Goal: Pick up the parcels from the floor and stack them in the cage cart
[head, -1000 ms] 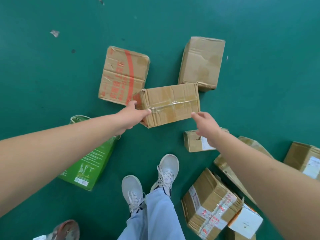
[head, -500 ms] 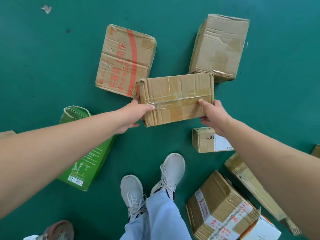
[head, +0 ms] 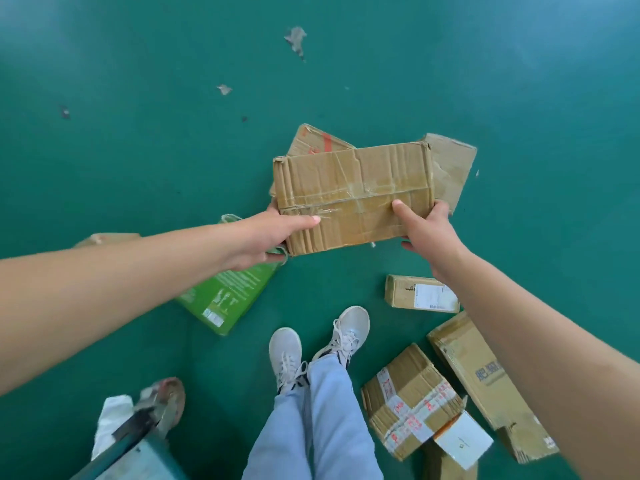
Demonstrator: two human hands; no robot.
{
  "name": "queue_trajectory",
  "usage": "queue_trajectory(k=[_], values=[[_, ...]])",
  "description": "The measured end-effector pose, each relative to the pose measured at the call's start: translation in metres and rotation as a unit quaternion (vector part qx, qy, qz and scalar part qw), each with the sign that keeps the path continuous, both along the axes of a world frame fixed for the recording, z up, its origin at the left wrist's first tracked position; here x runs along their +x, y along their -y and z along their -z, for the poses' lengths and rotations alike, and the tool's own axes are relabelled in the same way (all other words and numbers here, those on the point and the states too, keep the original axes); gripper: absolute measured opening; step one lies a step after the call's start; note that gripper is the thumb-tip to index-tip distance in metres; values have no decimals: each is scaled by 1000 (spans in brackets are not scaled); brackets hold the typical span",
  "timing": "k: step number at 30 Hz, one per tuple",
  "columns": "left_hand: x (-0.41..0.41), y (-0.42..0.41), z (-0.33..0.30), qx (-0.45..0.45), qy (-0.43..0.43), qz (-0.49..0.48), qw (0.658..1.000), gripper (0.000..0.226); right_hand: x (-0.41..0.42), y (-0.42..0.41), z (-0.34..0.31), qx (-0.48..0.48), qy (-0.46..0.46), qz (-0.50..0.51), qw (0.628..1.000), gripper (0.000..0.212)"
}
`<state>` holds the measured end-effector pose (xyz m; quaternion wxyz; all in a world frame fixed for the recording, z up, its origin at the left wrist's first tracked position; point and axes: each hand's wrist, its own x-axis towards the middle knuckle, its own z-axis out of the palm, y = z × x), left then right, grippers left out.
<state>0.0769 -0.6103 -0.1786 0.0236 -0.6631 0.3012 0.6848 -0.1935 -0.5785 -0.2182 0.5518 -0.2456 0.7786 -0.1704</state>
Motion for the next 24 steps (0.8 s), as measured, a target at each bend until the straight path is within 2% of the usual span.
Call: queue_trajectory(k=[2,5,6,11,19,24], values=[[21,-12,-71,-10,-6,-13,1000,66,20,0,-66,-8,-5,-21,1000,99],[57,-33,-172,-19,-18,-27,999,72,50,-2,-164,-32,-14,-52,998,81],[76,-43,-218,-27,-21,-33,999,75,66,-2,-207,-39,-20,-74,996,80],[144,-86,-359,-66,-20,-86,994,74,134,-13,-354,-68,-64,-170,981,85],[216,-169,-487,-119,6,-205,972,53,230,-36,-493,-141,-66,-290,944,76],[237,-215,-523,-142,19,-291,946,58,270,-39,-530,-163,-55,-377,910,76]])
